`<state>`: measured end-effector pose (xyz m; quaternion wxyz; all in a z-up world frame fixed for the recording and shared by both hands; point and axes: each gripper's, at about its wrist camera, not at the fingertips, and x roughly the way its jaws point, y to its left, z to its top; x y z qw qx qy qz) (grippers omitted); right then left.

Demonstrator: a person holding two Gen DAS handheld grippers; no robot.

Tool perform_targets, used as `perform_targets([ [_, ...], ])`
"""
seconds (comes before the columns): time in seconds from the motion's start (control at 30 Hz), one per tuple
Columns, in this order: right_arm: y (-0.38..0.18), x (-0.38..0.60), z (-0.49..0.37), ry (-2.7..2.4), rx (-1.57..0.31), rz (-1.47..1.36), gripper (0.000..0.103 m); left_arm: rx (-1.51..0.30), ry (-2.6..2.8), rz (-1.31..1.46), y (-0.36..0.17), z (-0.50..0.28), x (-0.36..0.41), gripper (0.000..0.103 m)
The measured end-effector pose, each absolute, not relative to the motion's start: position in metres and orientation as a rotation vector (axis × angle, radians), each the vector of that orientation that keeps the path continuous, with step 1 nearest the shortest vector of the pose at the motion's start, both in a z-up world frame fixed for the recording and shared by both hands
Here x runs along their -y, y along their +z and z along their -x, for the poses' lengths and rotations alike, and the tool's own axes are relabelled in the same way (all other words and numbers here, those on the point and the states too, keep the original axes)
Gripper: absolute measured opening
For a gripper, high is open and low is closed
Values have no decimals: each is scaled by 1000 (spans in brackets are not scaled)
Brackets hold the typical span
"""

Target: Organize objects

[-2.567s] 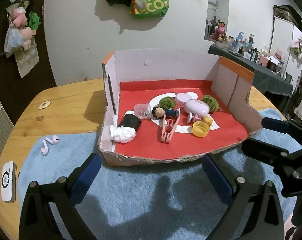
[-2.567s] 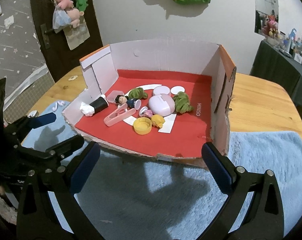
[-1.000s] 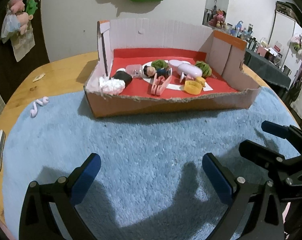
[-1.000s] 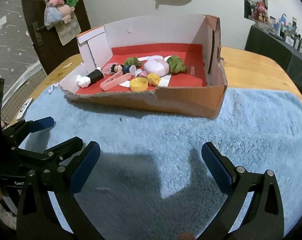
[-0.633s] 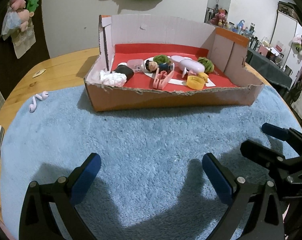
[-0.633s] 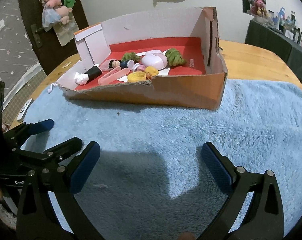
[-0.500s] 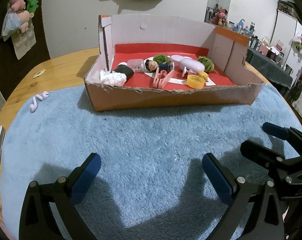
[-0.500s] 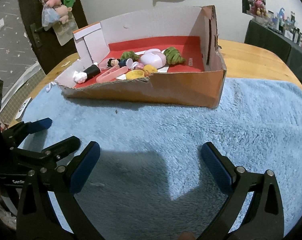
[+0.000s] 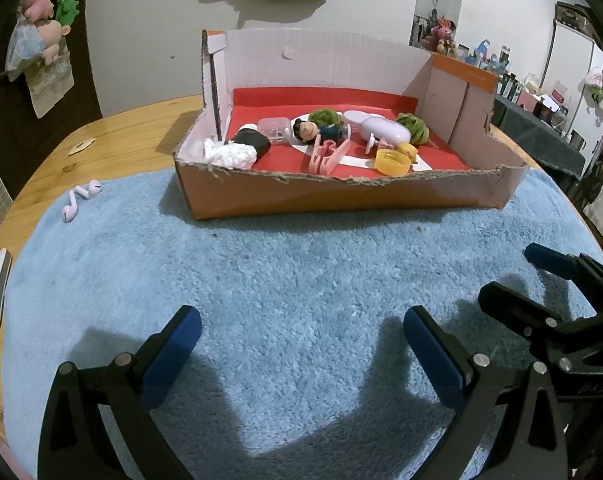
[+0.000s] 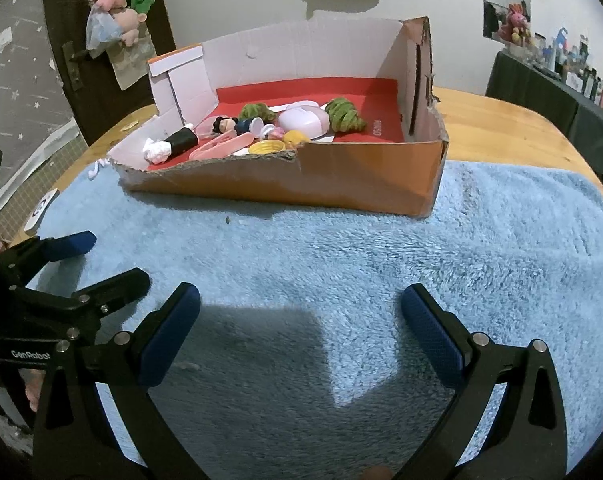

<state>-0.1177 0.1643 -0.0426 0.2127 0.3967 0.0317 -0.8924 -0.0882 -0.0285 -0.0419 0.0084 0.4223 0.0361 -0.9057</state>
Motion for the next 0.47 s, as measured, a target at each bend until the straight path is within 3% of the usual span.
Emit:
perform_targets([
  [0.47, -44, -164, 118, -2482, -109, -1092, 103, -100, -2824, -1327, -43, 89, 28, 103],
])
